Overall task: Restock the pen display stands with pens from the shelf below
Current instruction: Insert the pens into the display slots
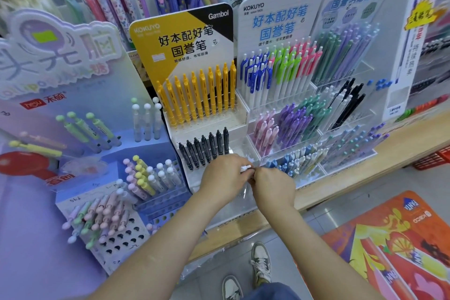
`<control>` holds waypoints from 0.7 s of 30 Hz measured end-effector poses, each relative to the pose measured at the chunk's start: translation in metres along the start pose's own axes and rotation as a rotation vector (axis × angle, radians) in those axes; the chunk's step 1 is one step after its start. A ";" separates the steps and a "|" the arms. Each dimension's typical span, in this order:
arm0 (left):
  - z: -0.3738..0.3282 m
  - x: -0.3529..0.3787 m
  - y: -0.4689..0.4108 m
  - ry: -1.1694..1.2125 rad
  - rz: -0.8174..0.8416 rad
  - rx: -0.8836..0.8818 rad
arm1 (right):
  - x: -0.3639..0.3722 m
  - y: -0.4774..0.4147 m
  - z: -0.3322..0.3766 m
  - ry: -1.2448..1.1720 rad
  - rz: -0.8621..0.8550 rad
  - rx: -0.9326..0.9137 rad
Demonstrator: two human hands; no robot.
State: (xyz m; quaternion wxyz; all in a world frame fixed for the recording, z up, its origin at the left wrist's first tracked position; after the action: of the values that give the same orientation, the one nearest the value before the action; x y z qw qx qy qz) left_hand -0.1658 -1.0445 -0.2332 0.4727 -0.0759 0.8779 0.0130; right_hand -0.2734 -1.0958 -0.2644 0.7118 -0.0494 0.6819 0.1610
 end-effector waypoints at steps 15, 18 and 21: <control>-0.007 -0.003 -0.003 -0.016 0.006 -0.016 | -0.042 0.017 -0.059 -1.208 0.164 0.201; -0.024 -0.022 -0.003 0.568 -0.197 -0.141 | -0.051 0.025 -0.061 -1.293 0.525 0.170; -0.041 -0.032 -0.003 1.261 -0.350 -0.213 | -0.047 0.036 -0.053 -1.157 0.794 0.004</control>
State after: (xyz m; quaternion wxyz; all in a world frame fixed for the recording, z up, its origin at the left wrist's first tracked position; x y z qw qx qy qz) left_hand -0.1820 -1.0479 -0.1835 -0.1467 -0.2566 0.9550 -0.0242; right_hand -0.3351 -1.0844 -0.2164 0.8479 0.2984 0.1602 0.4078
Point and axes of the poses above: each hand's wrist, its own y-axis away from the middle knuckle, its own x-axis out of the palm, z = x × y, the point moved 1 cm from there along -y, towards the middle knuckle, and after that the axes turned 15 degrees about x, right-handed, at the moved point
